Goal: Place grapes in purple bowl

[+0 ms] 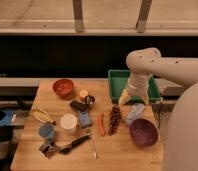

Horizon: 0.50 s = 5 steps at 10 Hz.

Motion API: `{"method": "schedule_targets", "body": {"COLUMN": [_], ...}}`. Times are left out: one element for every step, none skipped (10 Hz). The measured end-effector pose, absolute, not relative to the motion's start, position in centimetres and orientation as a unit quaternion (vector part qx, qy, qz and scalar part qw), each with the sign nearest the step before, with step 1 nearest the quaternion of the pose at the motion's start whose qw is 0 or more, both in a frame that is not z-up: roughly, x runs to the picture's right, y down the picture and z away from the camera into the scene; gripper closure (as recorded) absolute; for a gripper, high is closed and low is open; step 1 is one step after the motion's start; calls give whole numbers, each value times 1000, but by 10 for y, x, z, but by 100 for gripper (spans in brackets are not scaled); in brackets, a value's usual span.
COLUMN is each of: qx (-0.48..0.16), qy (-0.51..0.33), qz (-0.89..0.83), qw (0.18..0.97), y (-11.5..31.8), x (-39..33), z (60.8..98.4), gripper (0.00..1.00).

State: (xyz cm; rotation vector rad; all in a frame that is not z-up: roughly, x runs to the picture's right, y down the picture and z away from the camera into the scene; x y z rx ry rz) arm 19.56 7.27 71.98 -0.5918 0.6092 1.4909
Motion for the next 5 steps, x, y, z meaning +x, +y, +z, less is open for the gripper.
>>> {"method": "schedule_targets", "body": {"qx": [-262, -271, -282, -291, -306], "qy": [269, 274, 278, 282, 286], "qz": [658, 656, 651, 647, 641], "qw": [653, 649, 647, 646, 643], "y": [73, 78, 85, 93, 108], "x": [197, 197, 193, 188, 181], "z": [720, 722, 728, 736, 752], "gripper": [20, 20, 20, 20, 20]}}
